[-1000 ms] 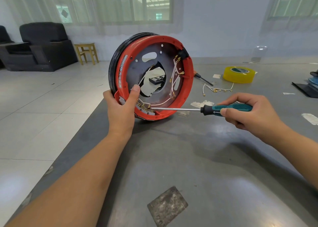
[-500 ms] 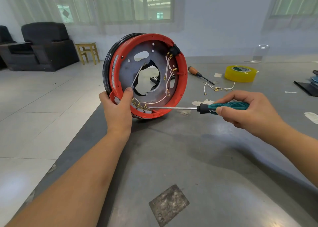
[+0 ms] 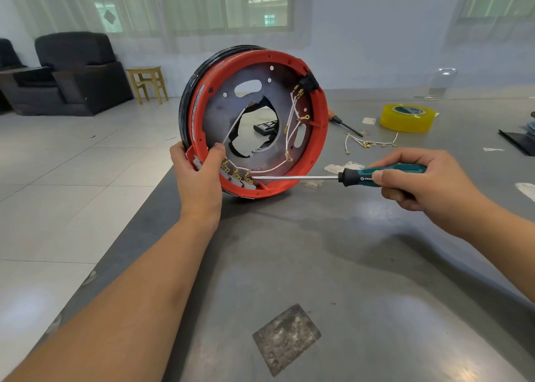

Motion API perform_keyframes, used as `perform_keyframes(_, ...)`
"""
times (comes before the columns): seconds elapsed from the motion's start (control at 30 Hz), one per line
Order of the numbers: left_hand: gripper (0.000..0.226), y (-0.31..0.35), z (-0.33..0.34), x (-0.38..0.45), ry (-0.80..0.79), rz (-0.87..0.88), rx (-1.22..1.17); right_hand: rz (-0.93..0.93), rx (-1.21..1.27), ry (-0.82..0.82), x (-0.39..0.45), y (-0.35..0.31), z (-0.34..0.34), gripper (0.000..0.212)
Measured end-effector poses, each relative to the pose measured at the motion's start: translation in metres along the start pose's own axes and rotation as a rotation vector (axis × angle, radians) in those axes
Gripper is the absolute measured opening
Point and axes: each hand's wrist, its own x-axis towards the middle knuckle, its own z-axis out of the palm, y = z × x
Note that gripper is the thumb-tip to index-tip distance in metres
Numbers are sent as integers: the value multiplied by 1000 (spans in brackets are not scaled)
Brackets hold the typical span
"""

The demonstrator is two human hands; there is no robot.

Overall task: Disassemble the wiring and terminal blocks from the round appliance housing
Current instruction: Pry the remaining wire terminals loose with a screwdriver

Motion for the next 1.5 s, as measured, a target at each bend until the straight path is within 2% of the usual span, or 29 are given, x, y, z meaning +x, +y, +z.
perform_keyframes(0.3, 37, 2, 1, -3, -38, 23, -14, 30, -2, -13, -1, -2, 1, 12)
perform_keyframes(0.43, 44, 1, 0, -1, -19, 25, -34, -48, -68, -2, -4, -4, 3, 15)
perform_keyframes(0.63, 31, 0, -1, 1, 44, 8, -57, -222, -238, 15, -10, -3, 5, 15)
perform_keyframes(0.83, 30, 2, -1, 1, 85, 5, -26, -306, -297, 17, -13, -2, 8, 19)
perform_keyframes(1.0, 31, 2, -2, 2, 112, -13, -34, -358, -353, 13, -16, -3, 11, 10)
perform_keyframes(1.27, 35, 2, -4, 3, 151, -55, -74, -430, -387, 6, -20, -2, 17, 18)
perform_keyframes(1.5, 40, 4, -5, 1, 146, -81, -88, -364, -326, 15, -11, 4, 9, 18)
